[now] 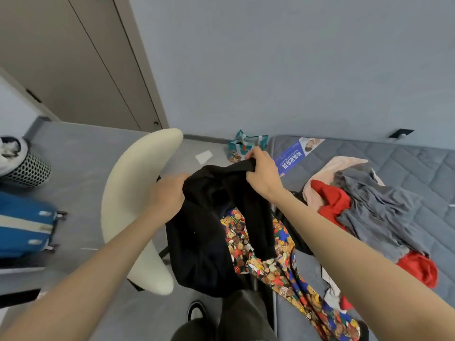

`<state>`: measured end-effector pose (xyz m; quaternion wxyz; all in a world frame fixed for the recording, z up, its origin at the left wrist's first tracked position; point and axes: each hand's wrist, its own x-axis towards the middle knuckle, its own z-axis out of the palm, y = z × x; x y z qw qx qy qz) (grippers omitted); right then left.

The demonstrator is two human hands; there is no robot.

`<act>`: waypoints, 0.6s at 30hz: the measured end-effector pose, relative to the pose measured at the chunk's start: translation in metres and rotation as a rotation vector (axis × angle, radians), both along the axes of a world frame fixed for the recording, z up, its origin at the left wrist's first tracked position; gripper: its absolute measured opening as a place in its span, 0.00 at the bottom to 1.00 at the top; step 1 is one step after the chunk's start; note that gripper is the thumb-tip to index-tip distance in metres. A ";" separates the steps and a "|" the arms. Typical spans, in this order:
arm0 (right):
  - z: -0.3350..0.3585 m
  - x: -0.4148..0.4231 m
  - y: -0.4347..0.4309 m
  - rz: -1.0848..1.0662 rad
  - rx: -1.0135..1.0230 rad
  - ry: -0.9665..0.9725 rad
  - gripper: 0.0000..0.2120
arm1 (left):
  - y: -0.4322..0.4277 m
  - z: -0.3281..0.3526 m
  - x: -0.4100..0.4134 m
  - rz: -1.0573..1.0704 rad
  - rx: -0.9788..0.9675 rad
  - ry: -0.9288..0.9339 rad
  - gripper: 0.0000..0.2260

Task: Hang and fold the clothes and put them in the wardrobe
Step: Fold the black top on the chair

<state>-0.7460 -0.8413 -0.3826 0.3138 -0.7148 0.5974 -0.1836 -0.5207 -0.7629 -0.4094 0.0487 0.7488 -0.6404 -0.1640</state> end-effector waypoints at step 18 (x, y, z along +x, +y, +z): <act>-0.264 -0.026 -0.069 -0.027 0.554 0.150 0.36 | -0.072 -0.152 -0.020 0.200 0.271 -0.066 0.30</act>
